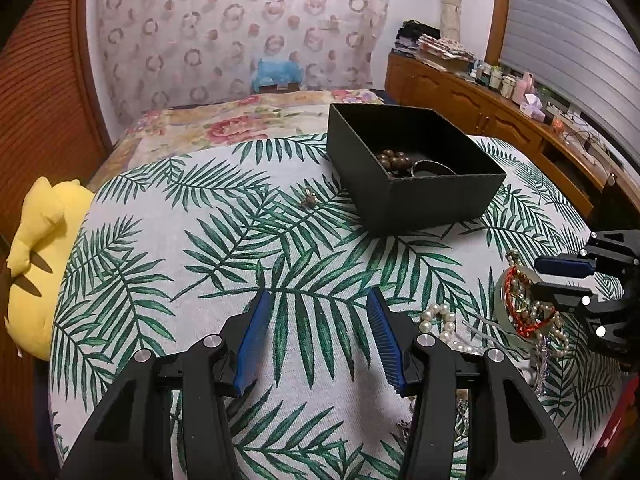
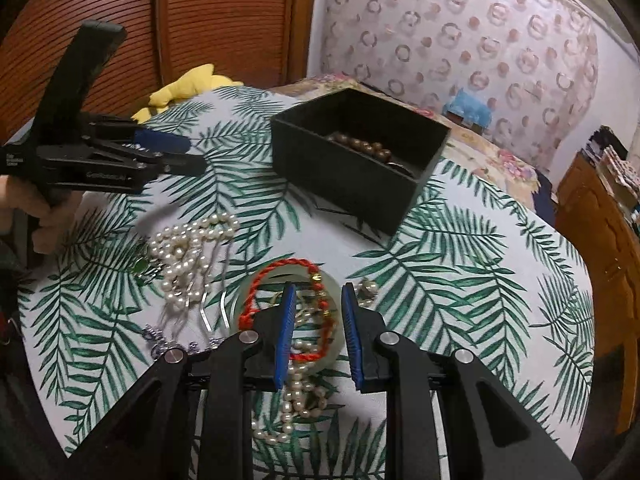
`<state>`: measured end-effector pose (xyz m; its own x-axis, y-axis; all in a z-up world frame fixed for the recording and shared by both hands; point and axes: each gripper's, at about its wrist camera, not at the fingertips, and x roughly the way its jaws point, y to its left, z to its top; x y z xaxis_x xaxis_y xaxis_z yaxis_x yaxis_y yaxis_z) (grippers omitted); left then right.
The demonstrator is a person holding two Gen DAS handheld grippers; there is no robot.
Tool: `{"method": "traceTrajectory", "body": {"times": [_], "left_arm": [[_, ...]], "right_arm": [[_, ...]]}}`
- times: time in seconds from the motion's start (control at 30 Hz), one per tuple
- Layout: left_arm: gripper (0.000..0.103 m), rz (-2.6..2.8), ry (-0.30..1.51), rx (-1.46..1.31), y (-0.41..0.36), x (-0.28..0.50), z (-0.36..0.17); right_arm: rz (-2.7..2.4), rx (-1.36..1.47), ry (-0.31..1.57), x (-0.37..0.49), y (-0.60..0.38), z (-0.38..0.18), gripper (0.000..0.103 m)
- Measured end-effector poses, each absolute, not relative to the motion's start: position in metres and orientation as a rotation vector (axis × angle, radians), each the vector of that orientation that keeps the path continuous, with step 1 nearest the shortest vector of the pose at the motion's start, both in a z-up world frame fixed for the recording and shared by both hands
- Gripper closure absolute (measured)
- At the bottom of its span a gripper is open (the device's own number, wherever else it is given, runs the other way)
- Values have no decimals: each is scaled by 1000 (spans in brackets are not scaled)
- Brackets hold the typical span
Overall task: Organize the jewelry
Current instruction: 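Grasp the red cord bracelet with the right gripper while left grasps a small ring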
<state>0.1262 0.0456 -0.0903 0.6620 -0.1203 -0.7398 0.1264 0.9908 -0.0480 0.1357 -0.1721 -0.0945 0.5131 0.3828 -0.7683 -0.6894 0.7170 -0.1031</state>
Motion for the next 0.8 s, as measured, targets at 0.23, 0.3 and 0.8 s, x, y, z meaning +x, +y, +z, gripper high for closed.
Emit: {"method": "traceTrajectory", "body": {"times": [0.23,0.3,0.8], "left_arm": [[55,-140,835,9,45,125,-91],[55,-139,835,10,45,125,-90],[55,-124,849,28,51,158,-89]], "right_arm": [[663,-439,844,145,-166,-102,92],[659,-441,848,146,-165,-103,93],[672,-346,711,130,-183,-55,96]]}}
